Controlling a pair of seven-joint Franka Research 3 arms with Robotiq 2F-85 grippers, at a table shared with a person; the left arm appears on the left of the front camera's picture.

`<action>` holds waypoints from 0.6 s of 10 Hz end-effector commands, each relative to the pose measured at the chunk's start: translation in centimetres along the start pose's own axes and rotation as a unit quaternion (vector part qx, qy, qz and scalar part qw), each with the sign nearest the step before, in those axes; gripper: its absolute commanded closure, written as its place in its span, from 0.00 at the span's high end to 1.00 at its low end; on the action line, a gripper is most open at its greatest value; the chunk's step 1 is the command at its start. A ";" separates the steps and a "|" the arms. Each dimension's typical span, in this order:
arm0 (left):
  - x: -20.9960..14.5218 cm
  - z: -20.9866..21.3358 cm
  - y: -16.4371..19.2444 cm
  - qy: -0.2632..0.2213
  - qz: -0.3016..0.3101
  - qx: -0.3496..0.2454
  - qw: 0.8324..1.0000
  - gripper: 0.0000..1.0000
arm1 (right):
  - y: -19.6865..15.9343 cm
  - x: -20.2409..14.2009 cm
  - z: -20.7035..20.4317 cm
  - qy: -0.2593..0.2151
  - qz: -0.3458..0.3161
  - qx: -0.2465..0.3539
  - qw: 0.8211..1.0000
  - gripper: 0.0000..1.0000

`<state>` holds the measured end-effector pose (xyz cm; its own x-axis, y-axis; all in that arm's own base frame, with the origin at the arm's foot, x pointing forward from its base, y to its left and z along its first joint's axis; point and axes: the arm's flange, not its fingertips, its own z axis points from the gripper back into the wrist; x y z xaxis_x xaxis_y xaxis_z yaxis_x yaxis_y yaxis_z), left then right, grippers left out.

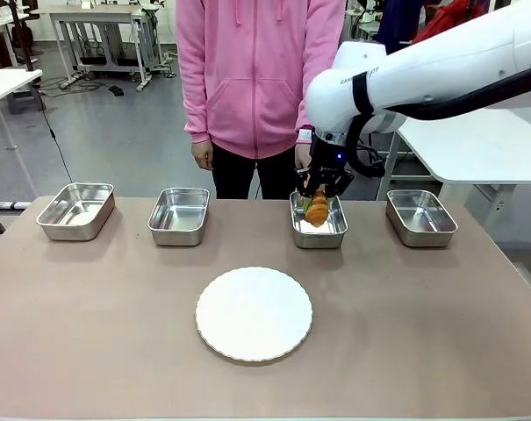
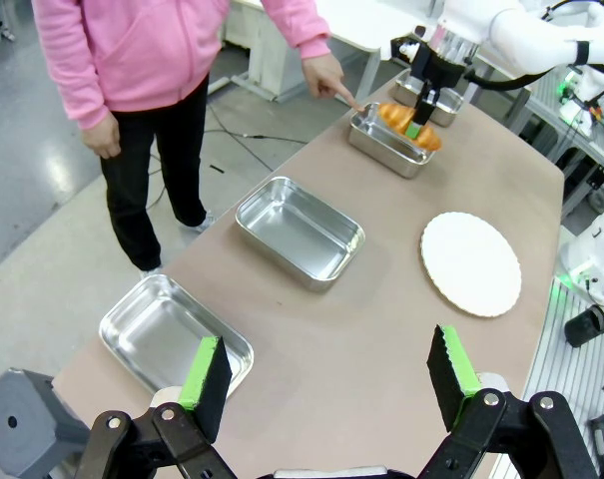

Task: Place the bread in the container.
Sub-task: Place the Butter Roll into the Airtight Container indicated by the human.

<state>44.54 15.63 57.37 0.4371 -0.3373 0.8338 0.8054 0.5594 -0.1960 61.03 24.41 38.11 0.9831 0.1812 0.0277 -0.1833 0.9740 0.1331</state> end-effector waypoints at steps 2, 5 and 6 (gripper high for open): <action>0.0 0.1 -0.2 -0.002 -0.005 -0.002 1.000 1.00 | -1.1 1.2 -1.3 -0.017 0.024 -0.014 0.999 0.41; 0.0 0.1 -0.2 -0.002 -0.005 -0.002 1.000 1.00 | -1.6 1.4 -1.7 -0.023 0.017 -0.015 0.999 0.98; 0.0 0.1 -0.2 -0.002 -0.005 -0.002 1.000 1.00 | -1.5 1.3 -1.7 -0.023 0.016 -0.018 0.999 1.00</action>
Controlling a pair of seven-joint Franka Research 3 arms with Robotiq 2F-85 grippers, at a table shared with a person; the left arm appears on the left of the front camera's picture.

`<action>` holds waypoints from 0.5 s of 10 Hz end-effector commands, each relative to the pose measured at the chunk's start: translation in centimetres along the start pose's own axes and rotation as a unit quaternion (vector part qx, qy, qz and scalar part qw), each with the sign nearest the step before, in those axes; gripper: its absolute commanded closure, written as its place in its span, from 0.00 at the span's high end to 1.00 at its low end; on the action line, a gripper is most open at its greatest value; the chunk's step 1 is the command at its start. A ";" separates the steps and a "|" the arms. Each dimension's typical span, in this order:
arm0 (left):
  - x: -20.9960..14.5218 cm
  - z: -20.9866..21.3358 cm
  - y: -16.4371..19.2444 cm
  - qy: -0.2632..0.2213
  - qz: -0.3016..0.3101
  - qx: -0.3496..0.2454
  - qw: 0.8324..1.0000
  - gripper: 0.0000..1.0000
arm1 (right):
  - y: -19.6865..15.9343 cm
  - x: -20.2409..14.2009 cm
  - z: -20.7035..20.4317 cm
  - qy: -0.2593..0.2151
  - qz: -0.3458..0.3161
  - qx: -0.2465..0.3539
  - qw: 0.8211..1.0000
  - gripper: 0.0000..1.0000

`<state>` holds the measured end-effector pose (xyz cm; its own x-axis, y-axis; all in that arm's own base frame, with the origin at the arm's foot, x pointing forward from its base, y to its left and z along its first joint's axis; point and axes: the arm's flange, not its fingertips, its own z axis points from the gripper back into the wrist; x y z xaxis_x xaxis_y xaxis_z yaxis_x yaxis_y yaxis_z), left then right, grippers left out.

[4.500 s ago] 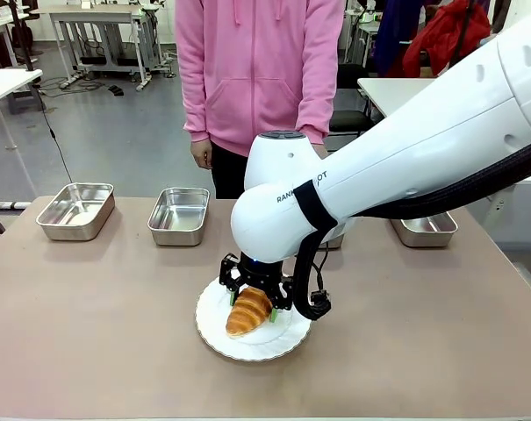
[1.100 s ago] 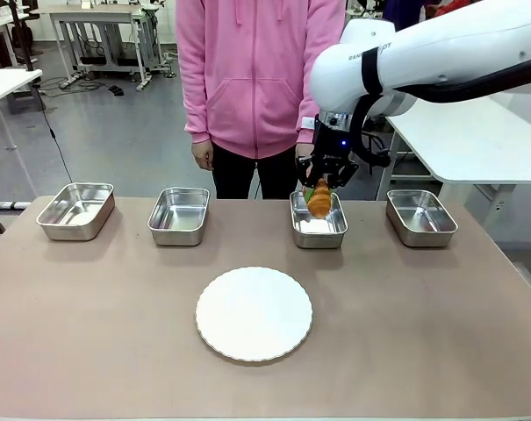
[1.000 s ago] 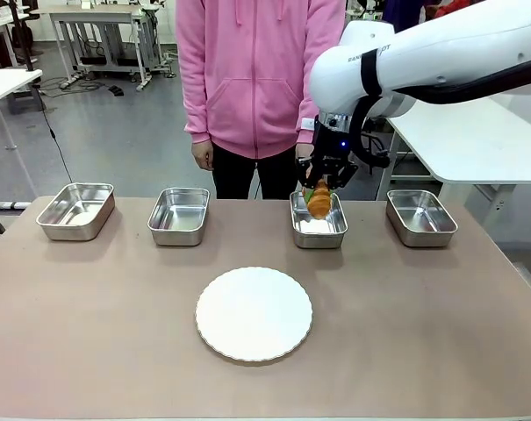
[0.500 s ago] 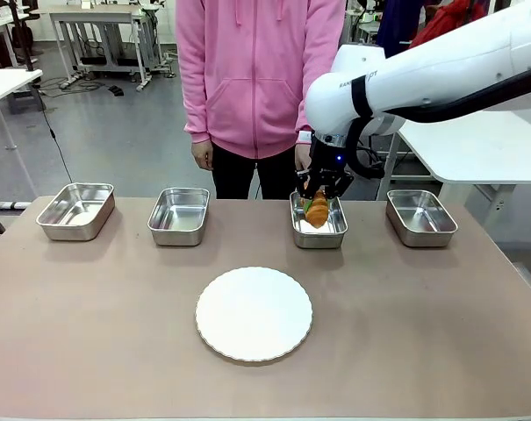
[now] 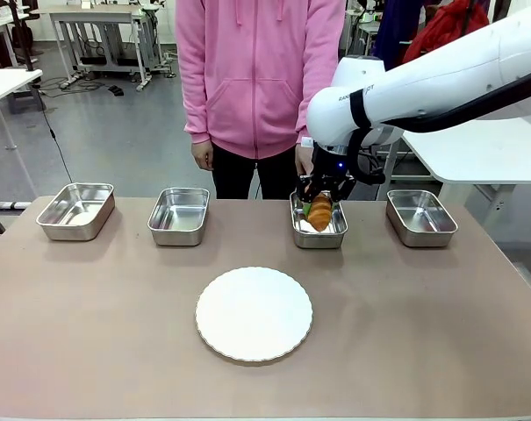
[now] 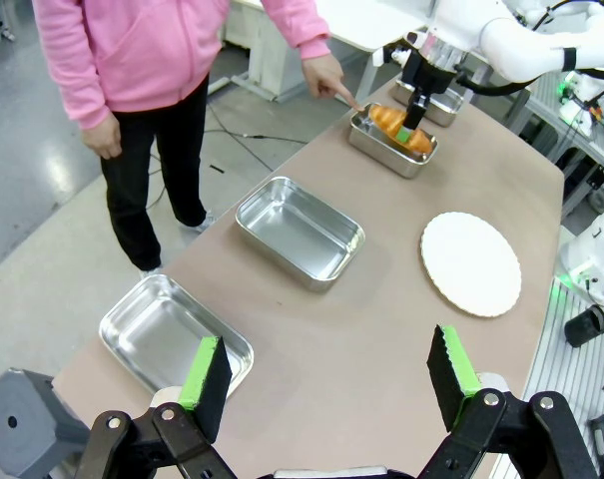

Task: Place the bread in the container.
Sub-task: Place the Butter Roll into the Airtight Container indicated by the human.

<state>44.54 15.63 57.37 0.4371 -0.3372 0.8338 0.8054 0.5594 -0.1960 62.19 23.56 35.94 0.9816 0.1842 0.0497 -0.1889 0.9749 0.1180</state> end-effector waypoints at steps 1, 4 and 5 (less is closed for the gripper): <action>0.0 0.1 -0.2 -0.002 -0.005 -0.002 1.000 1.00 | -0.1 0.2 0.6 -0.016 0.012 -0.011 1.000 1.00; 0.0 0.1 -0.2 -0.002 -0.005 -0.002 1.000 1.00 | 0.2 -1.0 1.5 -0.027 0.010 -0.020 0.999 1.00; 0.0 0.1 -0.2 -0.002 -0.005 -0.002 1.000 1.00 | 0.2 -1.3 1.7 -0.030 0.009 -0.023 0.999 1.00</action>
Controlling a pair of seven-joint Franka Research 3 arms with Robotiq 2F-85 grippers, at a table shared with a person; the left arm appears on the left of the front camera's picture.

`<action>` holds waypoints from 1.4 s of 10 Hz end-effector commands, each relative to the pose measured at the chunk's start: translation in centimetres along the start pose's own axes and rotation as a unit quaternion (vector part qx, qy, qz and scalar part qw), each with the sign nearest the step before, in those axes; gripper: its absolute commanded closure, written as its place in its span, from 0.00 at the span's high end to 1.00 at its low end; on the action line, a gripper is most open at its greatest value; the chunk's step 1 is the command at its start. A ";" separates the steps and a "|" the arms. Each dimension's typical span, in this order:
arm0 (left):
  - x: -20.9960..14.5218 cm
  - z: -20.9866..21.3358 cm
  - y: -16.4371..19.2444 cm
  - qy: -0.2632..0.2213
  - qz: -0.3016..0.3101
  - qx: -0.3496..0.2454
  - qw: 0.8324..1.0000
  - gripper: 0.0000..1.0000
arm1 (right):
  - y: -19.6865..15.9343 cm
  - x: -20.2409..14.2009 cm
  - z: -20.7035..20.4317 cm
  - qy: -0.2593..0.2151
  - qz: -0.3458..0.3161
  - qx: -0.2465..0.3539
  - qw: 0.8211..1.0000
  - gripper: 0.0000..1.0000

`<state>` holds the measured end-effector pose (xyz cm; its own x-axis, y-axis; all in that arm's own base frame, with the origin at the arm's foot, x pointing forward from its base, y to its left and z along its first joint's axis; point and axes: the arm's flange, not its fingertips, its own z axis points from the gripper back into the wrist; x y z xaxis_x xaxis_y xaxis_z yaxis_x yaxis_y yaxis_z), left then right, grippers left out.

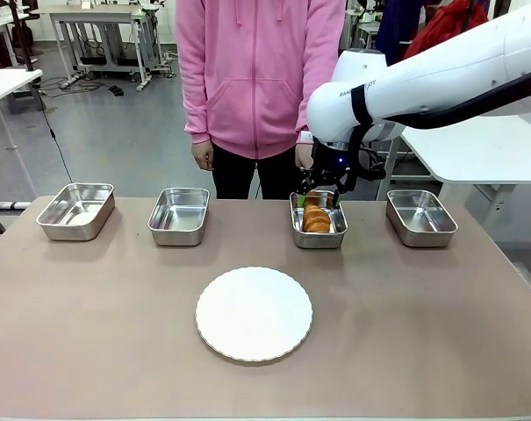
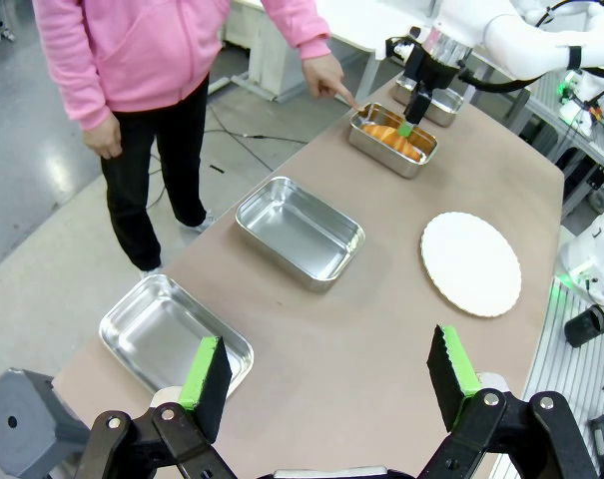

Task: Place the bread in the container.
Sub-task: Place the Butter Roll into the Airtight Container indicated by the human.

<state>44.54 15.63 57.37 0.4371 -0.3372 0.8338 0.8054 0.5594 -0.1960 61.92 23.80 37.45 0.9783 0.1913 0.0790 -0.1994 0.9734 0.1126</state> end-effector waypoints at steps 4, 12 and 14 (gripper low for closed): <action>0.0 0.1 -0.2 -0.002 -0.005 -0.002 1.000 1.00 | 0.1 -0.2 0.4 -0.004 0.000 0.000 1.000 1.00; 0.0 0.1 -0.2 -0.002 -0.005 -0.002 1.000 1.00 | 0.1 -0.2 0.4 -0.004 0.000 0.000 1.000 1.00; 0.0 0.1 -0.2 -0.002 -0.005 -0.002 1.000 1.00 | 0.3 -1.7 1.6 -0.012 0.000 -0.005 1.000 1.00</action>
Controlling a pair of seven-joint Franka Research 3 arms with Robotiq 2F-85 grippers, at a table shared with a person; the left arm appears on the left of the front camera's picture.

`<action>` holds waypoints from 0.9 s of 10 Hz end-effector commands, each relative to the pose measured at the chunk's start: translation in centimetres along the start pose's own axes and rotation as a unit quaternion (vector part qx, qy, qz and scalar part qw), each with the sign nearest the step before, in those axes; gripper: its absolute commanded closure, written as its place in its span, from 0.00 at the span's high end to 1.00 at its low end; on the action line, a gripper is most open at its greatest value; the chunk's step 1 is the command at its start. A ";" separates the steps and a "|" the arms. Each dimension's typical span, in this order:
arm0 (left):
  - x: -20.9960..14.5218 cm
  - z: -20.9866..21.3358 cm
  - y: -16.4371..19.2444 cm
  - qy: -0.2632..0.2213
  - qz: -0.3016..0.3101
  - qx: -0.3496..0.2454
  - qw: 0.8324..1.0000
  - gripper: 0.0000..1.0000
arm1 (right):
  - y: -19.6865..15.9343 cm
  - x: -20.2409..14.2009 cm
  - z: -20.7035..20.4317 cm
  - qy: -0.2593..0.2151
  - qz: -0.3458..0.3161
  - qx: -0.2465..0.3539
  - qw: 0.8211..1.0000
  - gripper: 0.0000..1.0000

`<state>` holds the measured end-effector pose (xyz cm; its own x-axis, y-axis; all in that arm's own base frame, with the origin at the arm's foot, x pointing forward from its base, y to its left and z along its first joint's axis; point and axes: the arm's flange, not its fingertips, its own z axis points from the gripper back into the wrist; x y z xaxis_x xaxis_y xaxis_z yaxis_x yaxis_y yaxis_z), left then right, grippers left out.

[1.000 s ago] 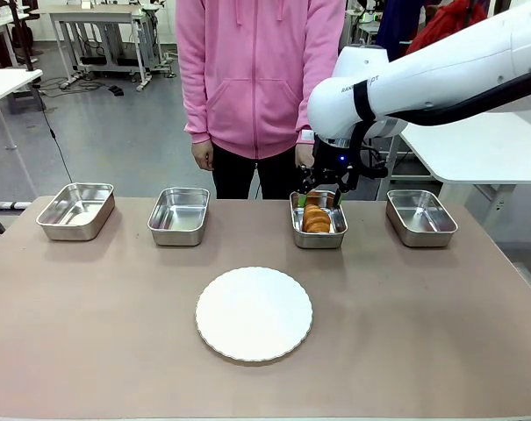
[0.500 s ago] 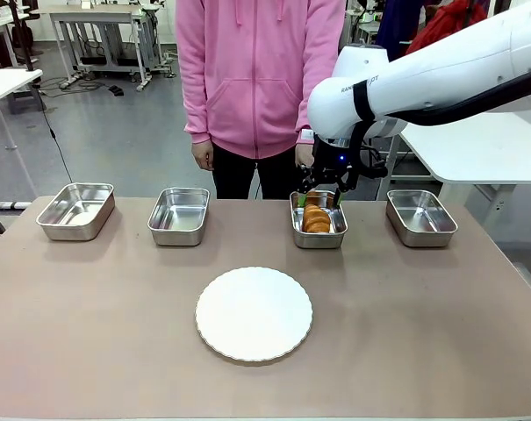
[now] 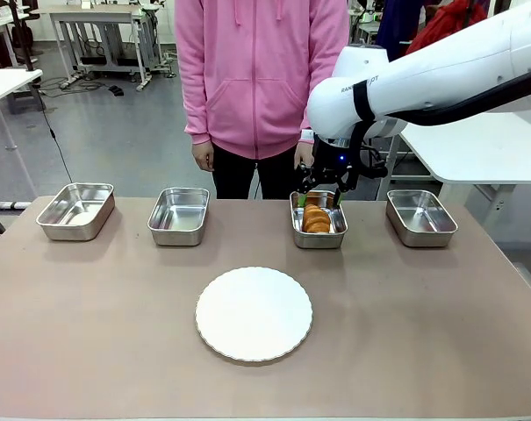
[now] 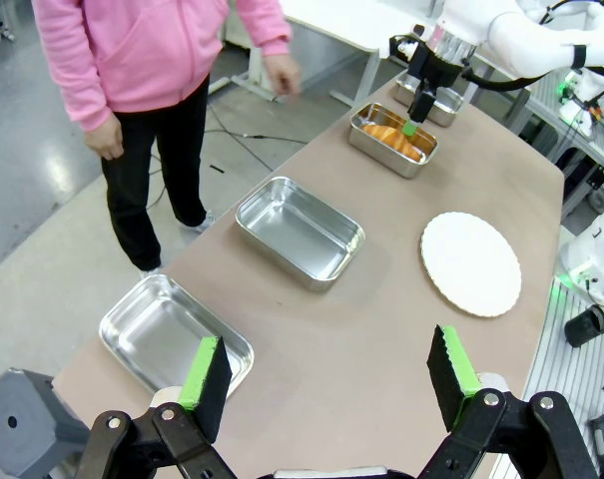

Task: Place the bread in the container.
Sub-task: Place the Butter Roll into the Airtight Container indicated by the human.

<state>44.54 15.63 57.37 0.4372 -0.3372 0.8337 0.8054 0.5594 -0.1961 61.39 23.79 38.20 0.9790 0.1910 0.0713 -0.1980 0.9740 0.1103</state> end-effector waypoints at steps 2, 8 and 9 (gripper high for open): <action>0.0 0.1 -0.2 -0.002 -0.005 -0.002 1.000 1.00 | 0.1 -5.1 2.6 -0.053 0.005 -0.005 0.999 1.00; 0.0 0.1 -0.2 -0.002 -0.005 -0.002 1.000 1.00 | -0.7 -19.9 5.4 -0.127 0.057 0.021 0.990 1.00; 0.0 0.1 -0.2 -0.002 -0.005 -0.002 1.000 1.00 | -0.7 -21.3 5.2 -0.125 0.063 0.025 0.990 1.00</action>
<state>44.54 15.63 57.44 0.4360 -0.3378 0.8342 0.8058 0.5593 -0.1947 41.47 19.13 42.19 0.9229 0.2320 0.3072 -0.2747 0.9559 0.1034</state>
